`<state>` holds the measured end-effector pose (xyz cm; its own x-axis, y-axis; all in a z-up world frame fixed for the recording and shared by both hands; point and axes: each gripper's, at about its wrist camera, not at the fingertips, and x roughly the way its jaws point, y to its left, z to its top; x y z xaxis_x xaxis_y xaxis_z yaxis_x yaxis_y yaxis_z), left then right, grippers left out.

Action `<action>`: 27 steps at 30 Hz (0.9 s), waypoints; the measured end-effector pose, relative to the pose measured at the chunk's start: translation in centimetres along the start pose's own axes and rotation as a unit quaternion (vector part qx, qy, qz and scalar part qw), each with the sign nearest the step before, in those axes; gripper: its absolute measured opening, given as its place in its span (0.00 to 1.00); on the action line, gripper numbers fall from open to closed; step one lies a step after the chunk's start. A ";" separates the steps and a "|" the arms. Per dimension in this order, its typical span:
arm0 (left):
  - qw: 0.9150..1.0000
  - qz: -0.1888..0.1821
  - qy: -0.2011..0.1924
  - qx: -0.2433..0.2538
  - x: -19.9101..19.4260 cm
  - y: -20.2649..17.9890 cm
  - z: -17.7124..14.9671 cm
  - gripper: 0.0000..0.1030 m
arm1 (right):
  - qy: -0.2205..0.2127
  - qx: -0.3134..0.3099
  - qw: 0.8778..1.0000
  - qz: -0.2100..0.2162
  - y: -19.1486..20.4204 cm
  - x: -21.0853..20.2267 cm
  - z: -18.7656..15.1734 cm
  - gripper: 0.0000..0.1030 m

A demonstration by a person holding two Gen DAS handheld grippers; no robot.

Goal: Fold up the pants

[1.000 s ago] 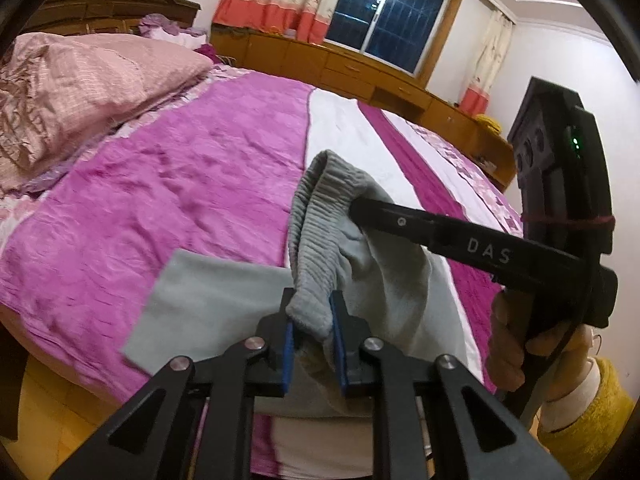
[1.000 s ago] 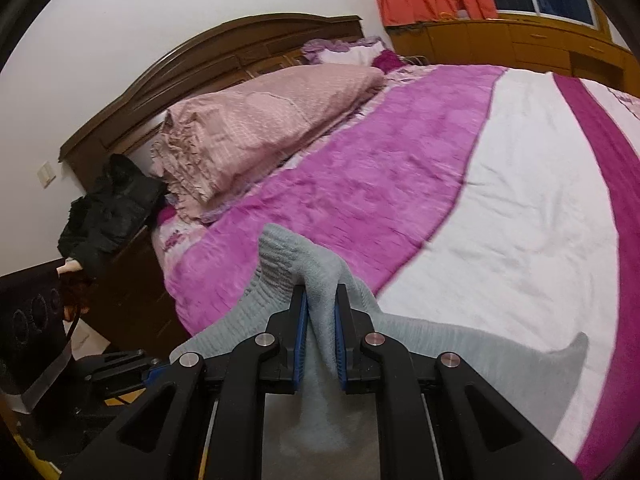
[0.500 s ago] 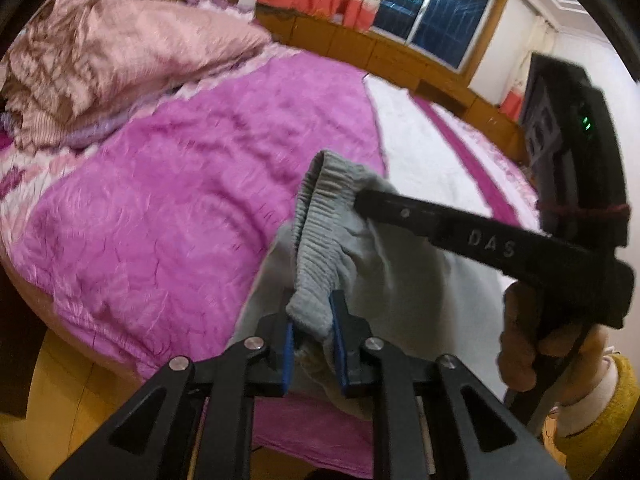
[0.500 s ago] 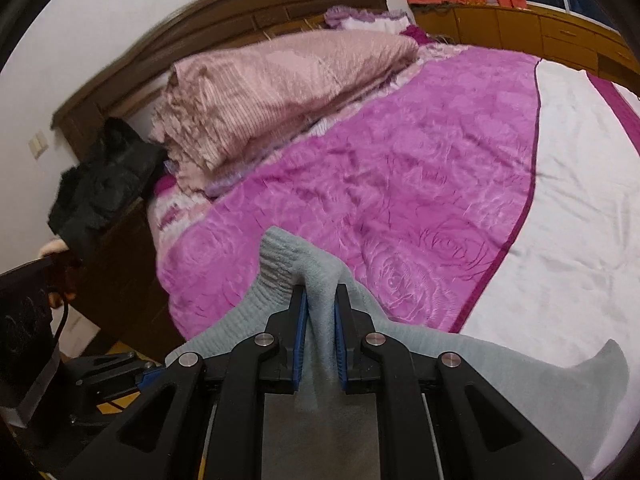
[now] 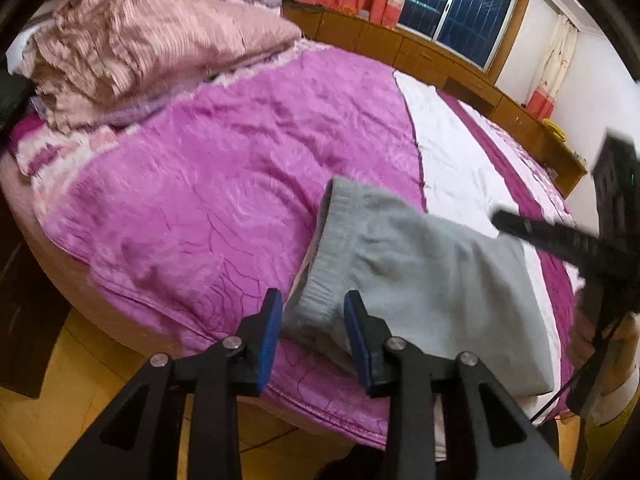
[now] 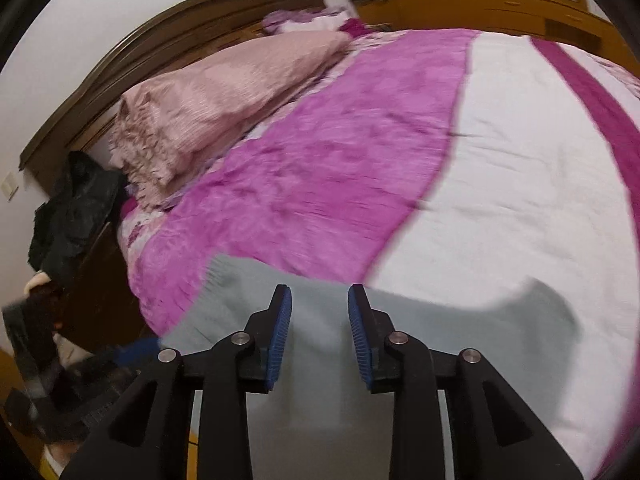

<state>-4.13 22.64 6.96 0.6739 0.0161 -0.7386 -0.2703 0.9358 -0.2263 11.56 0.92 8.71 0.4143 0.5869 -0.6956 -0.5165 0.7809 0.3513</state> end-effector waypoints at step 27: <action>0.999 -0.012 0.015 0.030 2.1 -3.5 3.2 0.29 | -0.022 0.165 0.984 -0.058 -12.7 -2.1 -3.6 0.11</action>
<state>0.49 20.49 8.22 0.6591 -0.0163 -0.7519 -0.2125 0.9550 -0.2070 14.54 -11.02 3.43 0.4917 0.4921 -0.7184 -0.1957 0.8664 0.4595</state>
